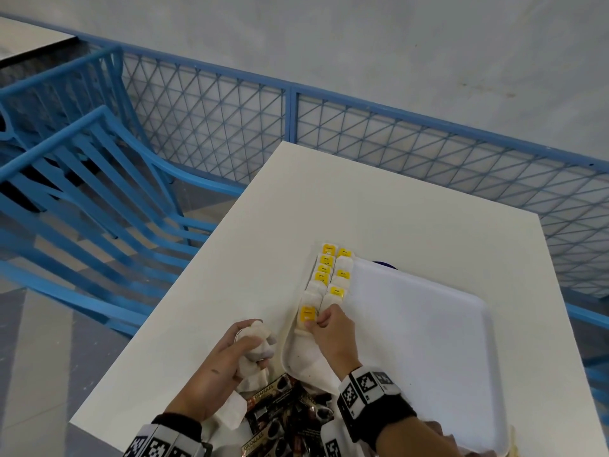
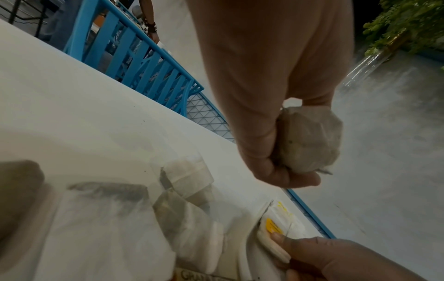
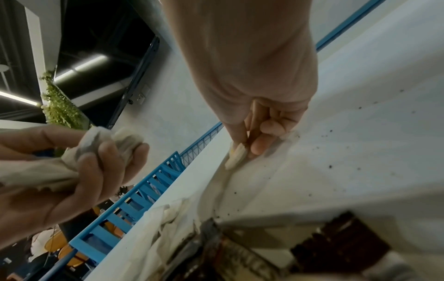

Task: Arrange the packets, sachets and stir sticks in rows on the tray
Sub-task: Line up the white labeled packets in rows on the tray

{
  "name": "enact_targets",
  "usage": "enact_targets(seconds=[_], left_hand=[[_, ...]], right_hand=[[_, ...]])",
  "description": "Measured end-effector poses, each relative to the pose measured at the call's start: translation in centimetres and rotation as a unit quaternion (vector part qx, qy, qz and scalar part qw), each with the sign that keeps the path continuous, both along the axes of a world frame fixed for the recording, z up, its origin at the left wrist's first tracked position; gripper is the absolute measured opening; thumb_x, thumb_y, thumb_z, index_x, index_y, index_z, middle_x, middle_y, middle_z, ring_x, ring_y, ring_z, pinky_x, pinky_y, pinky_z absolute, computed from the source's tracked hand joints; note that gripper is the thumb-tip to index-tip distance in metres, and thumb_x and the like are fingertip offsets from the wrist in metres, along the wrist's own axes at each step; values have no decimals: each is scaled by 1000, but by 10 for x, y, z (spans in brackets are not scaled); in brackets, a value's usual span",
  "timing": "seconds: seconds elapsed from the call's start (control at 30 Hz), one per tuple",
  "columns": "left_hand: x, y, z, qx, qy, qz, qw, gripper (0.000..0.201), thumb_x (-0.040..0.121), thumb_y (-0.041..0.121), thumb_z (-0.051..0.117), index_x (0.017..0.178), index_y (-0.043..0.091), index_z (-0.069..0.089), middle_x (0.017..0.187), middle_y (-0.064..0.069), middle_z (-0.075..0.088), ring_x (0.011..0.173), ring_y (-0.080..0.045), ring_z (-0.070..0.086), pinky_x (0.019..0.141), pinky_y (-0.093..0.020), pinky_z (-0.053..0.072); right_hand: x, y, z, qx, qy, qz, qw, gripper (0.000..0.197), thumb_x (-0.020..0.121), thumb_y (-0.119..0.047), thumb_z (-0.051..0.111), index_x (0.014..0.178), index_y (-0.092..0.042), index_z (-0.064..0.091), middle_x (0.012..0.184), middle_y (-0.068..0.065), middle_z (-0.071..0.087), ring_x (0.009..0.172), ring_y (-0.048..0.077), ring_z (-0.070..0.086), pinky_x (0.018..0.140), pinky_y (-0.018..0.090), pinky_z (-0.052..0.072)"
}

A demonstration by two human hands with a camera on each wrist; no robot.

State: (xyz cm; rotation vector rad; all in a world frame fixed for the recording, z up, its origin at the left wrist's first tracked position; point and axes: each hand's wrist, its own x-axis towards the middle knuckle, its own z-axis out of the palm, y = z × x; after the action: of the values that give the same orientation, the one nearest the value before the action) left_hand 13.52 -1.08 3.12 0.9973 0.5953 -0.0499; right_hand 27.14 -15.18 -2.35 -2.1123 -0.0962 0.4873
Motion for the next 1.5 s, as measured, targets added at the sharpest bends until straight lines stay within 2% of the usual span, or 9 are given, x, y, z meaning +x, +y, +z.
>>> enact_targets(seconds=[0.4,0.53,0.63,0.73,0.93,1.1,1.23,1.37,1.5], left_hand=[[3,-5,2,41,-12,-36,998,31,84,23,61,108,3,64,92,-22,65,79,-25,61,66,-31,48],[6,-7,4,62,-8,-37,997,20,90,19,60,101,5,68,98,-23,67,89,-30,63,69,-32,52],[9,-11,6,61,-24,-35,997,26,84,25,64,99,4,68,96,-23,68,90,-33,62,79,-37,50],[11,-13,9,57,-33,-30,997,31,89,28,60,101,-1,64,93,-22,66,88,-32,59,82,-39,49],[11,-16,10,92,-60,-63,992,43,87,45,54,106,9,66,86,-12,63,86,-22,60,83,-34,47],[13,-21,10,94,-58,-73,991,30,93,28,48,108,5,61,94,-17,67,88,-24,64,76,-22,54],[12,-20,10,90,-51,-75,992,37,87,34,62,103,2,59,84,-7,67,78,-18,61,69,-19,52],[12,-14,1,106,-33,-36,993,53,67,42,75,99,2,62,78,-4,63,72,-15,60,67,-22,51],[14,-19,0,98,-36,-40,994,39,75,27,76,98,-1,61,76,-4,60,69,-16,55,66,-25,49]], right_hand=[[-1,-8,23,-64,-73,70,993,27,85,-32,63,80,-14,44,61,-7,47,56,11,44,58,29,41],[-11,-7,48,37,-40,134,990,21,87,-34,61,78,-17,53,62,-9,53,57,4,48,59,14,39],[-23,-8,64,127,3,203,971,13,86,-33,64,82,-21,61,75,-1,63,67,4,52,64,12,41],[-28,-13,71,161,-11,231,959,16,78,-25,74,89,-26,62,79,-11,56,64,1,49,62,11,40],[-36,-16,58,120,-105,231,960,29,68,-44,74,88,-38,54,88,-10,49,64,7,45,62,12,39],[-37,-17,58,99,-98,211,967,20,78,-27,72,72,-35,55,82,-12,52,69,7,49,63,12,40],[-34,-20,62,116,-78,168,976,25,82,-21,68,68,-31,51,79,-11,53,70,2,53,61,11,39],[-30,-23,61,155,-28,85,984,22,86,-20,63,69,-24,50,69,-13,56,73,0,58,69,29,54],[-33,-24,58,157,-9,99,983,24,88,-19,60,69,-22,45,66,-12,52,70,0,54,74,37,57]])
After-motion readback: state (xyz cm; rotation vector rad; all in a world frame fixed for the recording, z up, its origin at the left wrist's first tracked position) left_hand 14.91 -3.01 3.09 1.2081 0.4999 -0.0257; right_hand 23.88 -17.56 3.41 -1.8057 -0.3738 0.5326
